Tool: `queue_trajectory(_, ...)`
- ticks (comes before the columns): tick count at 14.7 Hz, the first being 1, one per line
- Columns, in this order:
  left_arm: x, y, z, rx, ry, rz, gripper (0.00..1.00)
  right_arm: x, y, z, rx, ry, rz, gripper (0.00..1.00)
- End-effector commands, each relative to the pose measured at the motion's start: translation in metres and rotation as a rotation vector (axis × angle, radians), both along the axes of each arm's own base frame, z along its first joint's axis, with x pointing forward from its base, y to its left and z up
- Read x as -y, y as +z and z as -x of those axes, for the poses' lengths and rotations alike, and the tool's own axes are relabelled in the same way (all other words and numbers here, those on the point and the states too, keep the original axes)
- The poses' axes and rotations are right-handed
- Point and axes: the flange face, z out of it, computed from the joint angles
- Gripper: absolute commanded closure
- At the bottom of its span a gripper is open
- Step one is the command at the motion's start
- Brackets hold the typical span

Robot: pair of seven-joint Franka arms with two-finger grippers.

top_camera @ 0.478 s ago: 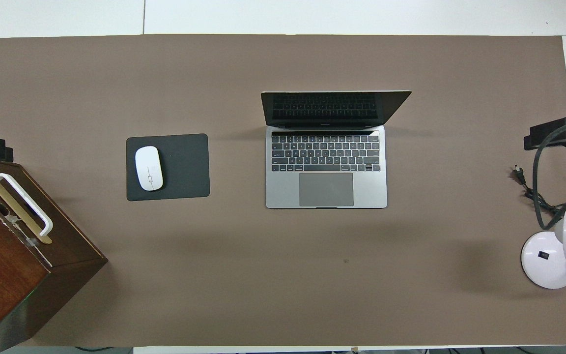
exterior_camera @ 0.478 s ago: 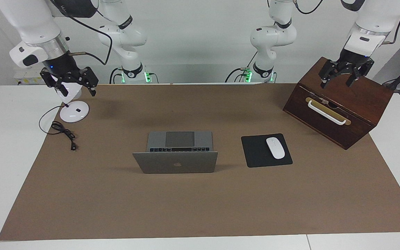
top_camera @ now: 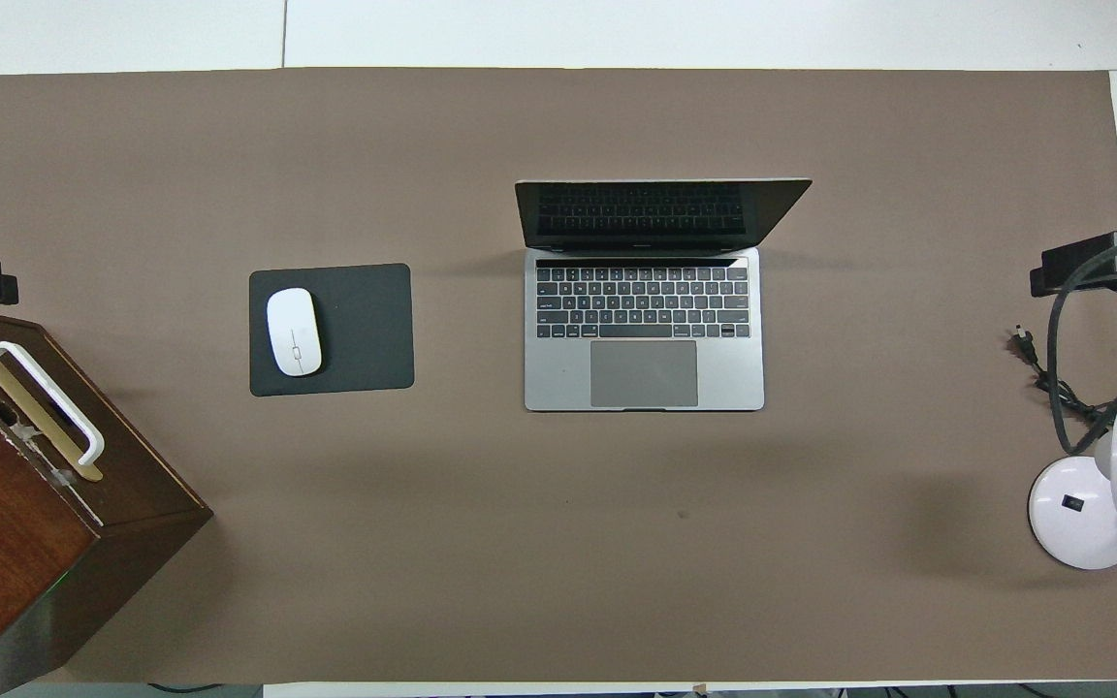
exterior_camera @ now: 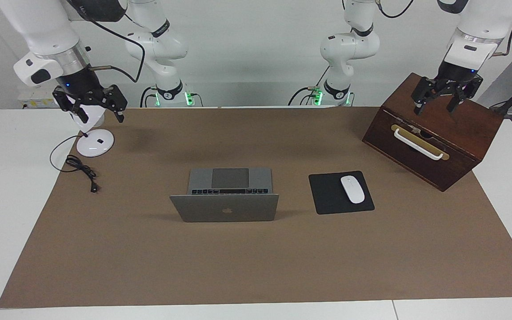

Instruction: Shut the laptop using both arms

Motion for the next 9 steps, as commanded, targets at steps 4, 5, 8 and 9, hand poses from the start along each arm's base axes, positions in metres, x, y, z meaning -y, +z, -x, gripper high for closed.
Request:
queue_trajectory(4, 0.001, 0.0, 0.007, 0.009, -0.001, 0.003, 0.0, -0.004, 0.0, 0.002, 0.001, -0.011, -0.025, 0.0)
queue_trajectory(5, 0.001, 0.0, 0.007, 0.008, -0.002, 0.003, 0.0, -0.004, 0.0, 0.001, 0.01, -0.01, -0.025, 0.0)
queue_trajectory(8, 0.001, -0.001, 0.008, 0.005, -0.002, 0.003, 0.0, -0.021, 0.002, -0.002, 0.039, 0.026, -0.021, 0.0)
queue_trajectory(9, 0.002, 0.0, 0.007, 0.008, -0.004, 0.003, 0.0, -0.022, 0.001, -0.002, 0.037, 0.029, -0.022, 0.0)
